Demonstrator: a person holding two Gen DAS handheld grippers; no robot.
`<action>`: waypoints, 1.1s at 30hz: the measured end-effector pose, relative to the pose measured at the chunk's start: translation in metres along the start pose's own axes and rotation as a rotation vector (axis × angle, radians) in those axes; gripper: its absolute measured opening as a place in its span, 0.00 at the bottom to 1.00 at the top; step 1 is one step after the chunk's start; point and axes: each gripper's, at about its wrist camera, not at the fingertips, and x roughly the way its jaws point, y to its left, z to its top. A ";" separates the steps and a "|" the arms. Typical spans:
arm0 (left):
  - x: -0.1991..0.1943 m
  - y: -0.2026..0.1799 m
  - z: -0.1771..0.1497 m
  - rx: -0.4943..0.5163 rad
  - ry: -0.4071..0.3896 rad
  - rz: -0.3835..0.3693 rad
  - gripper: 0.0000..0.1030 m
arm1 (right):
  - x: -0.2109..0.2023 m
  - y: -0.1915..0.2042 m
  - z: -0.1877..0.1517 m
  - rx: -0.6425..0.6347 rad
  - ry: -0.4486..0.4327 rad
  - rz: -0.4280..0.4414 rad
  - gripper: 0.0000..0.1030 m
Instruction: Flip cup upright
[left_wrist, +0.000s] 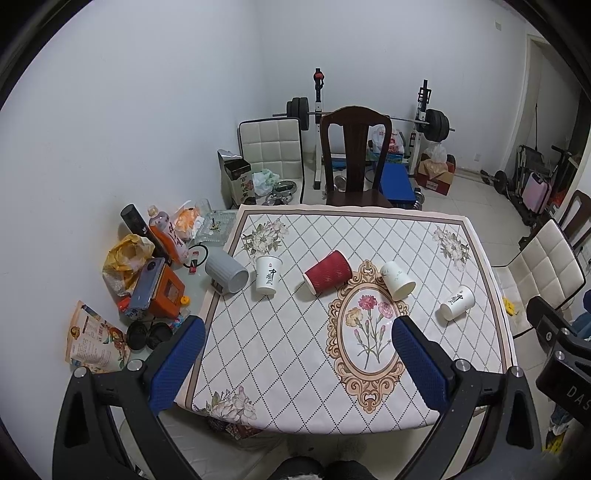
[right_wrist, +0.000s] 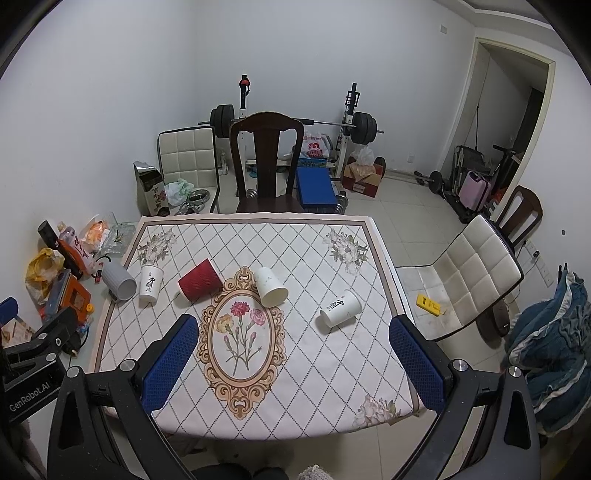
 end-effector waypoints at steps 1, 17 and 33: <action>-0.001 0.000 0.001 0.000 -0.001 -0.001 1.00 | 0.000 0.001 0.001 -0.001 0.000 -0.001 1.00; -0.006 0.000 0.004 -0.003 -0.009 -0.005 1.00 | -0.008 -0.002 0.000 0.005 -0.009 0.007 1.00; -0.008 -0.006 0.007 -0.001 -0.018 -0.013 1.00 | -0.008 -0.003 -0.001 0.004 -0.010 0.008 1.00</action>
